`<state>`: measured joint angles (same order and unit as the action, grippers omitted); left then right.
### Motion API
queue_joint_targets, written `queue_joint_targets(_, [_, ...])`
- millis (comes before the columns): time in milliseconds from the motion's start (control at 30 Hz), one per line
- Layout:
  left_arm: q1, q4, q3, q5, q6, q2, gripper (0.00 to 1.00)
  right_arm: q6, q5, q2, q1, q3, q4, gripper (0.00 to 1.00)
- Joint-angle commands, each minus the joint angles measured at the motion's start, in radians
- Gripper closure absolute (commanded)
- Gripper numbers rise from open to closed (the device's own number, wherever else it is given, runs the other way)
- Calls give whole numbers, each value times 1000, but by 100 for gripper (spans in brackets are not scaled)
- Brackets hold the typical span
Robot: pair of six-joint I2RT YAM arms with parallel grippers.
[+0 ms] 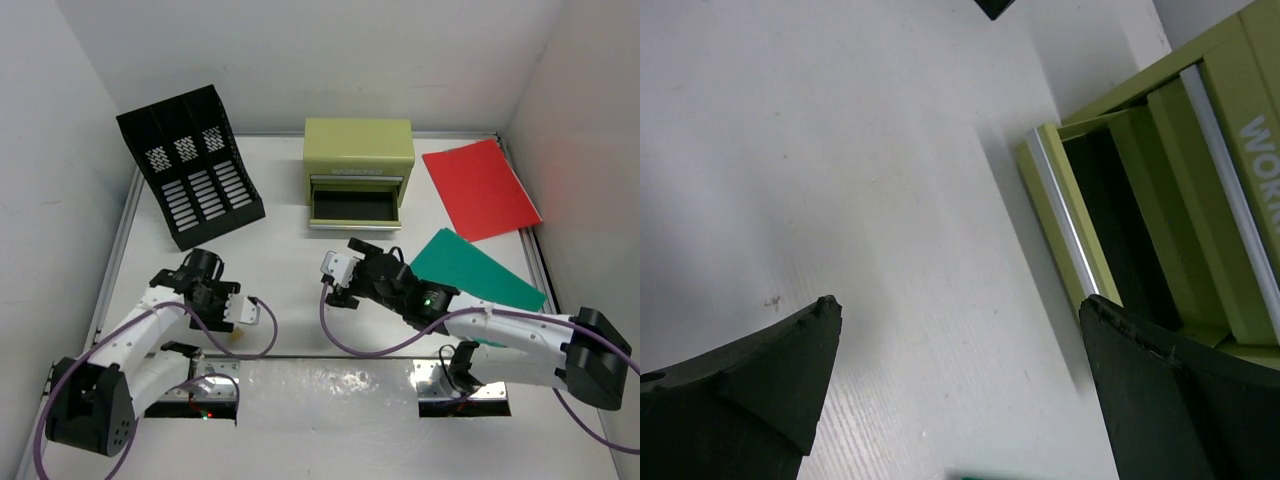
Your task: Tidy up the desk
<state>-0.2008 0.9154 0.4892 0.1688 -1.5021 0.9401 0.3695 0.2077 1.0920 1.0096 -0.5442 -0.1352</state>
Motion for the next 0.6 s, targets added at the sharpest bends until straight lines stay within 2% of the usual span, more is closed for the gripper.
queue_joint_targets(0, [8, -62, -46, -6, -96, 63, 40, -41, -5, -37, -2, 12, -1, 1])
queue_joint_targets(67, [9, -90, -72, -2, -104, 91, 41, -41, 9, -41, -2, 18, -9, 1])
queue_joint_targets(167, [8, -119, -95, 5, -112, 129, 49, -43, 12, -46, -2, 27, -10, 1])
queue_joint_targets(267, [9, -158, -109, 17, -113, 143, 60, -43, 21, -44, -2, 35, -12, 1])
queue_joint_targets(333, [8, -202, -103, 55, -83, 141, 72, -46, 27, -43, -2, 38, -17, 1])
queue_joint_targets(367, [8, -197, -97, 66, -83, 143, 83, -46, 30, -41, -2, 43, -18, 1])
queue_joint_targets(467, [8, -170, -66, 90, -66, 138, 97, -44, 38, -43, -2, 43, -6, 1])
queue_joint_targets(567, [8, -190, -2, 115, 29, 108, 100, -56, 73, -52, -2, 47, -1, 1])
